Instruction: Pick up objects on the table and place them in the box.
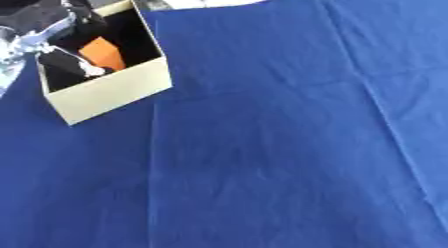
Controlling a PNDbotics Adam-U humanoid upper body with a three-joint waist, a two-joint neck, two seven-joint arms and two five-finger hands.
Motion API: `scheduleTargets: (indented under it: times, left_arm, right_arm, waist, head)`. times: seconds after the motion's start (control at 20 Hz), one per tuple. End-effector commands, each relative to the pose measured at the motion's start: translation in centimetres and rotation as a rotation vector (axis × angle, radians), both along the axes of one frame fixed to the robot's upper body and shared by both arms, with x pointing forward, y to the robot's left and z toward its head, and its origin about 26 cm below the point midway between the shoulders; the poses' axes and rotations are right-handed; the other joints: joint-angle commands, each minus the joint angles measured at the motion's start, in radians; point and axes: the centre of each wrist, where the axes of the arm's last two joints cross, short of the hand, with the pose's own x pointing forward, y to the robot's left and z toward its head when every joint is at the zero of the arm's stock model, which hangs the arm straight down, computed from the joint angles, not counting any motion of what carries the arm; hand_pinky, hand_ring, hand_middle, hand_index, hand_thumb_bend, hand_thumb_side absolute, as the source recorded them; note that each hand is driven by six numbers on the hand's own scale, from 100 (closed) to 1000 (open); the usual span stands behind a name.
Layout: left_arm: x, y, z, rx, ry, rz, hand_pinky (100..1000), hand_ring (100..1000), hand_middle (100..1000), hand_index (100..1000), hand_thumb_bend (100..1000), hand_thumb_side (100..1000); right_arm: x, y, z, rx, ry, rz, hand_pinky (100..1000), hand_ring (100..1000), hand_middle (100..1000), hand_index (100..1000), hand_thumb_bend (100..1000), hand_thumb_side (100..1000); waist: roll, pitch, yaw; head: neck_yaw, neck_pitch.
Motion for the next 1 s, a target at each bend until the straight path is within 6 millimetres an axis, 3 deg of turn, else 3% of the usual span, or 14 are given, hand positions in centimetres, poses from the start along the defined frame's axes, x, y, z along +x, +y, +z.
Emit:
scheduleTargets:
  times: [0.05,0.2,0.55,0.8,1.0]
  left_arm:
    - [-0.9,0.5,2.7,-0.033,-0.068,0.002,540,615,636,802,597,493]
    - [-1.3,0.4,3.3,-0.081,-0.08,-0.01,491,557,597,781,491,485]
    - [-4.0,-0.2,6.2,-0.158,-0.19,-0.051,486,544,585,771,422,497]
    - [-9.0,-0.5,8.8,-0.29,-0.371,-0.136,512,545,593,792,474,518]
    - [-14.1,-0.2,9.1,-0.465,-0.483,-0.231,522,551,602,807,533,587]
  right_arm:
    - [-0.5,-0.1,0.8,-0.006,-0.029,0.003,813,778,618,747,100,825]
    - [-0.5,-0.1,0.8,-0.006,-0.028,0.002,814,778,619,748,100,822]
    - [-0.5,-0.1,0.8,-0.008,-0.029,0.0,814,779,621,748,100,816]
    - [-0.5,-0.3,0.9,-0.012,-0.036,-0.005,815,780,622,748,100,813]
    - [-0.6,-0.4,1.0,-0.013,-0.039,-0.011,815,780,623,749,100,811]
  waist:
    - [-0.003,-0.034,0.001]
    - [-0.004,-0.041,0.003]
    - [-0.007,-0.055,0.015]
    - [-0.01,-0.06,0.027]
    - [-0.01,-0.06,0.037]
  head:
    - [0.002,0.007]
    - [0.001,0.011]
    - [-0.019,0.032]
    - [-0.038,0.054]
    - [-0.044,0.058]
